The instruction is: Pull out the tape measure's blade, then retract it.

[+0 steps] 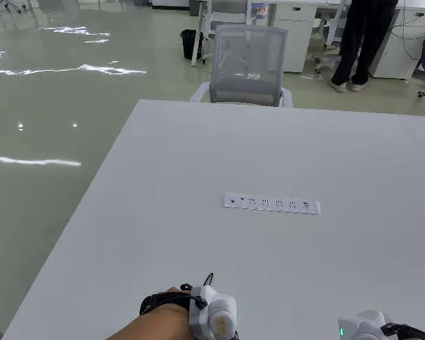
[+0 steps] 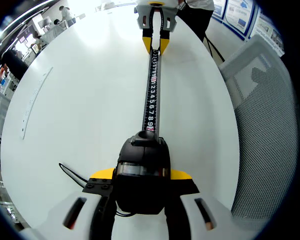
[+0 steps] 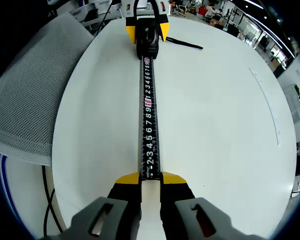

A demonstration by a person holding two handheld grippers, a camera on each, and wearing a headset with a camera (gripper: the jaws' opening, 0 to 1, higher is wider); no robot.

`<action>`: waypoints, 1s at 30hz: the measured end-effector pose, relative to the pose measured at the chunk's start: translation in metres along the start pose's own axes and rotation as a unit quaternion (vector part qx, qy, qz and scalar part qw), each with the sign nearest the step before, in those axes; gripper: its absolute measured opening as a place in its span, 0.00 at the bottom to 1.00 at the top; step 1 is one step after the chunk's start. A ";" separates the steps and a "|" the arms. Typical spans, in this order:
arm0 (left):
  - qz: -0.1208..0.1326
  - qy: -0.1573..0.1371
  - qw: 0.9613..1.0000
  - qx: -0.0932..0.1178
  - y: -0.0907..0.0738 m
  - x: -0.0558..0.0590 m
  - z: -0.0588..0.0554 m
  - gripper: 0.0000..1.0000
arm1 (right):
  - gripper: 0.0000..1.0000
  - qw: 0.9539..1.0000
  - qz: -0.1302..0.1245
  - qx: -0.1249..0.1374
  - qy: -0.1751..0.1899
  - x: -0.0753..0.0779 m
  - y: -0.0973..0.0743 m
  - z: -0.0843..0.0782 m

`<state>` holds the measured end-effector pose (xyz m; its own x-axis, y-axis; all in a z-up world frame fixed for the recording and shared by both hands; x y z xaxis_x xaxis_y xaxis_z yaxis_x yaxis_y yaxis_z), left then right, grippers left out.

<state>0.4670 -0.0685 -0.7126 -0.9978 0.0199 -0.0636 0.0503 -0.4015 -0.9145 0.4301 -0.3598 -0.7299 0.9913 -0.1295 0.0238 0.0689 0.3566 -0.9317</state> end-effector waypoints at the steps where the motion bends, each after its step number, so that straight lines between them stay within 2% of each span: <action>1: 0.000 0.000 1.000 0.000 0.000 0.000 0.000 0.33 | 0.12 1.000 0.000 -0.001 0.000 0.000 0.000 0.000; 30: 0.001 -0.001 1.000 0.002 0.000 0.000 -0.001 0.33 | 0.12 1.000 -0.001 -0.004 0.005 -0.001 -0.006 -0.013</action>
Point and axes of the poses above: the centre of the closed fingertips' face, and the gripper's own axes: y roughly forward along the fingers, x roughly to its right, z roughly out of its top, the point moved 9 cm from there along -y, roughly backward along the fingers, and after that the axes turned 3 degrees about x, right-handed, at the moved point
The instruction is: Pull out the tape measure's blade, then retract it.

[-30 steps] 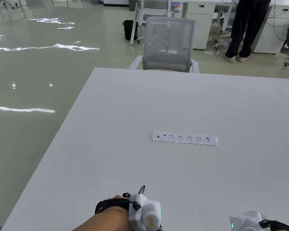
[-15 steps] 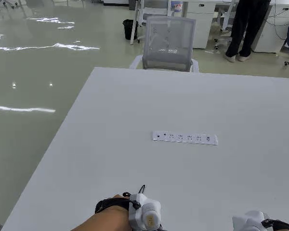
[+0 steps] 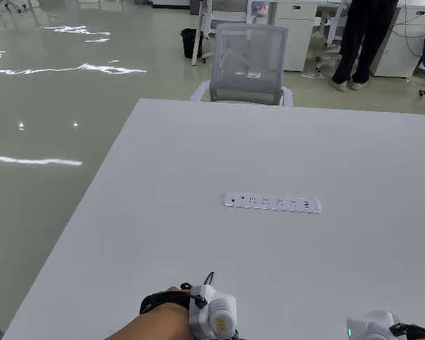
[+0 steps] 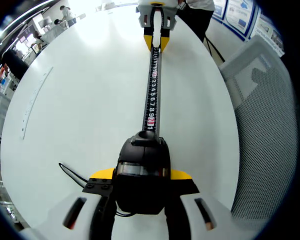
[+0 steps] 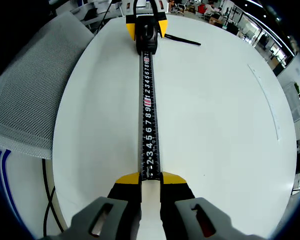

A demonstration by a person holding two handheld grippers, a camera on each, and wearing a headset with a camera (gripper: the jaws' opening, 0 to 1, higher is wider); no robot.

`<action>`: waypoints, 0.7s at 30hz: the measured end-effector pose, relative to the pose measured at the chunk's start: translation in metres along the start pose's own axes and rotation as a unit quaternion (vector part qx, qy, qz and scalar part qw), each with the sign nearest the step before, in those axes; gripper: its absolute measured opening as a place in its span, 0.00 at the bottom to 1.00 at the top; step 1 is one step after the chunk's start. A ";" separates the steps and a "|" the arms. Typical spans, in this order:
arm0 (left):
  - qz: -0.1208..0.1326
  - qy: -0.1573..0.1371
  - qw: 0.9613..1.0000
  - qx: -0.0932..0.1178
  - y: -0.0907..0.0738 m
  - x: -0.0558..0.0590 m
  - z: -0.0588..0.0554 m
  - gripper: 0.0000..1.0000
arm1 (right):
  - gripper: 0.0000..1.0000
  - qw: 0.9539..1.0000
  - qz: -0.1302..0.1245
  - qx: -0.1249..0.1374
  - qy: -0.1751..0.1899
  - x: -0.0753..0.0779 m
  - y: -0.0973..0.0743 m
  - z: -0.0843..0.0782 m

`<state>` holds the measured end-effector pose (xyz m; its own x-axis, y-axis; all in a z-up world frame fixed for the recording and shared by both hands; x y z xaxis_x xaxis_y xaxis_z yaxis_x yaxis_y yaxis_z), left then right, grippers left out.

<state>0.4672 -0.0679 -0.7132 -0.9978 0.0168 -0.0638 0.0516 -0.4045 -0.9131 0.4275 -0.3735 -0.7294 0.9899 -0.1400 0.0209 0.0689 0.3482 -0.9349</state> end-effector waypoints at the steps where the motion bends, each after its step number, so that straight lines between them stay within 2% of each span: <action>1: 0.000 0.000 1.000 0.000 0.000 0.000 0.000 0.33 | 0.12 1.000 0.000 0.000 0.000 0.000 0.000 -0.001; 21: 0.000 0.000 1.000 0.000 0.000 0.000 0.000 0.33 | 0.12 1.000 -0.005 0.001 0.013 -0.002 -0.003 -0.008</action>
Point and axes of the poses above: the centre of the closed fingertips' face, and the gripper's own axes: y roughly forward along the fingers, x roughly to its right, z roughly out of its top, the point moved 9 cm from there along -y, roughly backward along the fingers, and after that the axes turned 3 degrees about x, right-handed, at the moved point
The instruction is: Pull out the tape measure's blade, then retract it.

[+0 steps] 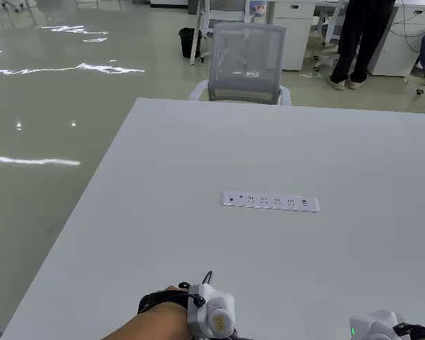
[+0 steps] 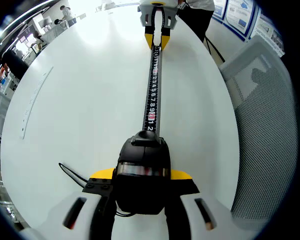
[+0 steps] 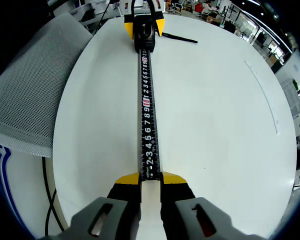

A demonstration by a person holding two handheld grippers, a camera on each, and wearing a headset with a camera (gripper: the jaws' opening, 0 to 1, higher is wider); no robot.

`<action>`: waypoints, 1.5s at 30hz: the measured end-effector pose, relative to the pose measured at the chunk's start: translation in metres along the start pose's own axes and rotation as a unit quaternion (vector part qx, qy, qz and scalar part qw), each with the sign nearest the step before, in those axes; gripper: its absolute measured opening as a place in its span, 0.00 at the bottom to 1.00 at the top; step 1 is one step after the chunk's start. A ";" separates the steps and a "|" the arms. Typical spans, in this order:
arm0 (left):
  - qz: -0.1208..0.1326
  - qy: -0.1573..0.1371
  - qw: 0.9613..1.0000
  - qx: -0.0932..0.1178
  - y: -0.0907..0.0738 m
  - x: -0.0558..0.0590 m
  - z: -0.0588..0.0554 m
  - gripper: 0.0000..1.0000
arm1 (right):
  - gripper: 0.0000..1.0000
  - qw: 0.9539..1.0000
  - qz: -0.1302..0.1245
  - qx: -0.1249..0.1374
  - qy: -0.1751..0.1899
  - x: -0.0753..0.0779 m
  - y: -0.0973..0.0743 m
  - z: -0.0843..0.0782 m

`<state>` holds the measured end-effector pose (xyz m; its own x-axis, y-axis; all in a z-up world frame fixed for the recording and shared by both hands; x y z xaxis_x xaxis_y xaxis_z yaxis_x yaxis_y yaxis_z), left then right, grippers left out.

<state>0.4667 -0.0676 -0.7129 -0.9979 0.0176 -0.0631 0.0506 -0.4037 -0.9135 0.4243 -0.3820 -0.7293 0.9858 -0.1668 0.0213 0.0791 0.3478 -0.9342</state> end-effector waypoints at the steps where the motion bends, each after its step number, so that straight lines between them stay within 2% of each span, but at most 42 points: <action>1: 0.000 0.000 1.000 0.000 0.000 0.000 0.000 0.33 | 0.12 1.000 -0.001 0.002 0.004 0.000 0.000 0.000; 3: -0.001 0.001 1.000 -0.001 0.000 0.000 0.000 0.33 | 0.13 1.000 -0.001 0.007 0.010 0.001 0.001 -0.002; 5: -0.001 0.001 1.000 -0.001 0.000 0.000 0.000 0.33 | 0.13 0.999 -0.002 0.015 0.035 0.000 0.001 -0.003; 6: -0.001 0.001 1.000 -0.001 0.000 0.000 0.000 0.33 | 0.14 1.000 -0.004 0.015 0.024 -0.001 0.001 -0.003; 14: -0.001 0.003 1.000 -0.004 0.001 0.000 0.000 0.33 | 0.15 1.000 -0.016 0.014 0.013 -0.003 0.001 -0.001; 17: -0.001 0.002 1.000 -0.004 0.001 0.001 0.000 0.33 | 0.15 0.999 -0.018 0.018 0.042 -0.002 -0.001 -0.003; 22: 0.000 0.002 1.000 -0.005 0.001 0.001 0.001 0.33 | 0.19 0.999 -0.026 0.013 0.024 0.000 -0.001 -0.003; 25: -0.001 0.001 1.000 -0.005 0.001 0.000 0.001 0.33 | 0.23 0.998 -0.036 0.011 0.044 0.003 -0.002 -0.003; 31: -0.001 0.001 1.000 -0.004 0.001 0.000 0.001 0.33 | 0.51 0.996 -0.045 -0.001 0.079 0.007 -0.003 -0.011; 33: -0.002 0.000 1.000 -0.004 0.001 -0.001 0.001 0.33 | 0.66 0.993 -0.044 -0.005 0.109 0.004 -0.002 -0.014; 34: -0.003 0.000 1.000 -0.004 0.001 -0.001 0.001 0.33 | 0.78 0.991 -0.042 -0.006 0.125 0.003 -0.001 -0.016; 36: -0.002 0.000 1.000 -0.003 0.001 0.000 0.001 0.33 | 0.97 0.989 -0.054 0.013 0.138 0.004 0.003 -0.016; 39: -0.001 0.000 1.000 -0.002 0.001 0.000 0.001 0.33 | 1.00 0.986 -0.058 0.018 0.153 0.003 0.000 -0.016; 42: 0.000 0.001 1.000 -0.001 0.001 0.000 0.001 0.33 | 1.00 0.986 -0.063 0.017 0.150 0.003 -0.001 -0.017; 45: -0.003 0.010 1.000 -0.010 0.001 0.000 0.003 0.34 | 1.00 0.987 -0.066 0.019 0.148 0.003 -0.003 -0.017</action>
Point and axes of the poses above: the centre of the closed fingertips' face, and the gripper's own axes: y roughly forward along the fingers, x roughly to its right, z roughly out of its top, the point moved 9 cm from there along -y, roughly backward along the fingers, and after that the axes turned 3 degrees about x, right-handed, at the moved point
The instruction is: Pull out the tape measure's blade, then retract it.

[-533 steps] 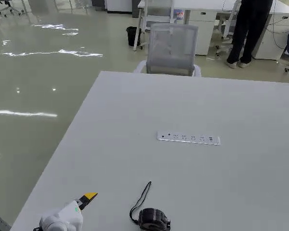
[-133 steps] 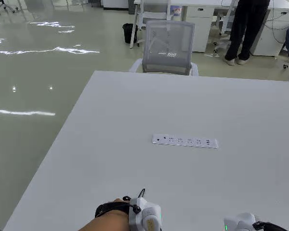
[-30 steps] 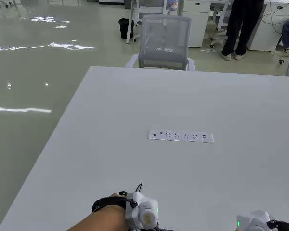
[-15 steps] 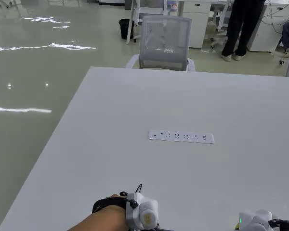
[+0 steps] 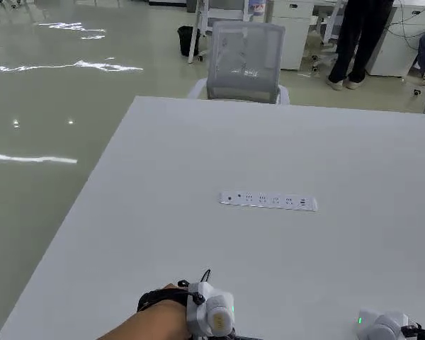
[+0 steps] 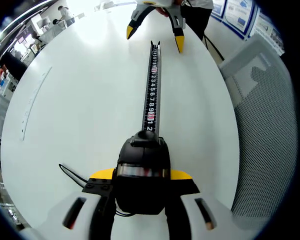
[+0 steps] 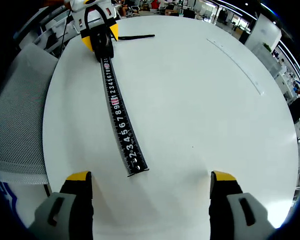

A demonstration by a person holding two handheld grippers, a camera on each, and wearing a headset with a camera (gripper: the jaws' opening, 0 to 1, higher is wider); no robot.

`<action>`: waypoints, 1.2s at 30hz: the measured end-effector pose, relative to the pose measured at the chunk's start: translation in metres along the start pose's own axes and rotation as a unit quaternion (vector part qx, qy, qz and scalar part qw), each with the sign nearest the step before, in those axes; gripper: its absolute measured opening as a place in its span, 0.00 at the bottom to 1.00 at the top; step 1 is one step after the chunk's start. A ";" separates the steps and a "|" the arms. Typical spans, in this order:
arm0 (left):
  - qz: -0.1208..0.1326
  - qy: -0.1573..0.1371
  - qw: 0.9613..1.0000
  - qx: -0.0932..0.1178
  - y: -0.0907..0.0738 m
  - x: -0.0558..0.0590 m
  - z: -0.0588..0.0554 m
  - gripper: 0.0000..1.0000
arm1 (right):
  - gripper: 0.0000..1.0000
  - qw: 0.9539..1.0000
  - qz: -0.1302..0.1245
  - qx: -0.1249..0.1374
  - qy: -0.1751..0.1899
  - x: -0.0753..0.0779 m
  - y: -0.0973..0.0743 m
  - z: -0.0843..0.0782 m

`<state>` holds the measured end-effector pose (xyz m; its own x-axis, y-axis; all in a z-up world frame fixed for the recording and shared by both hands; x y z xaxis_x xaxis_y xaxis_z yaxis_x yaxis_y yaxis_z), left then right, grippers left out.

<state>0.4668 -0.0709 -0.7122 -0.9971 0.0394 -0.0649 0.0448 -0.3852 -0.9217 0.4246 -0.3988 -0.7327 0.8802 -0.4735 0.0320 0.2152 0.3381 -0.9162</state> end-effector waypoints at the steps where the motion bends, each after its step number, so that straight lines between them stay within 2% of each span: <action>1: 0.000 0.001 1.000 -0.001 0.000 0.000 0.000 0.34 | 1.00 1.000 0.001 0.000 0.000 0.000 0.000 0.000; 10: -0.009 -0.002 1.000 0.022 0.000 -0.002 -0.004 0.35 | 0.99 1.000 0.000 -0.001 -0.013 -0.003 0.000 -0.001; 12: -0.012 -0.015 0.999 0.032 0.000 -0.003 -0.005 0.36 | 0.99 1.000 0.000 -0.001 -0.015 -0.003 0.000 0.000; 14: -0.014 -0.016 0.999 0.028 0.002 -0.002 -0.009 0.38 | 0.99 1.000 0.001 0.001 -0.015 -0.003 0.000 0.000; 15: -0.016 -0.003 1.000 0.016 0.005 0.000 -0.013 0.40 | 0.98 1.000 0.002 0.002 -0.015 -0.003 0.000 0.001; 17: -0.019 -0.005 1.000 0.015 0.006 0.003 -0.017 0.47 | 0.98 1.000 0.003 0.001 -0.017 -0.004 0.000 0.001; 19: -0.030 -0.028 0.999 0.025 0.006 0.005 -0.019 0.50 | 0.99 1.000 0.006 0.000 -0.017 -0.003 0.003 0.000; 21: -0.023 -0.043 0.998 0.027 0.003 0.000 -0.022 0.53 | 0.99 1.000 0.007 -0.002 -0.018 -0.004 0.003 0.000; 27: -0.012 -0.057 0.998 0.025 -0.005 -0.008 -0.033 0.62 | 0.99 1.000 0.010 -0.004 -0.017 -0.005 0.004 0.001; 29: -0.003 -0.072 0.997 0.025 -0.008 -0.010 -0.038 0.67 | 0.99 1.000 0.008 -0.003 -0.016 -0.005 0.004 0.001; 31: -0.004 -0.083 0.996 0.030 -0.010 -0.008 -0.041 0.72 | 0.98 1.000 0.007 -0.006 -0.019 -0.004 0.004 0.001; 33: -0.011 -0.093 0.994 0.048 -0.011 -0.005 -0.041 0.84 | 0.96 1.000 0.005 -0.010 -0.020 -0.006 0.004 0.001; 36: -0.001 -0.106 0.993 0.049 -0.013 -0.006 -0.046 0.99 | 0.98 1.000 0.007 -0.008 -0.017 -0.007 0.005 -0.001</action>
<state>0.4753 -0.0240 -0.7172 -0.9882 -0.1506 0.0284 0.0470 -0.4740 -0.8793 0.4190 -0.3946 -0.7378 0.8967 -0.4414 0.0327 0.1964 0.3305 -0.9231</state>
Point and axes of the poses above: the centre of the closed fingertips' face, and the gripper's own axes: y roughly forward along the fingers, x roughly to its right, z roughly out of its top, the point moved 9 cm from there along -y, roughly backward along the fingers, and after that the axes turned 3 degrees about x, right-handed, at the moved point
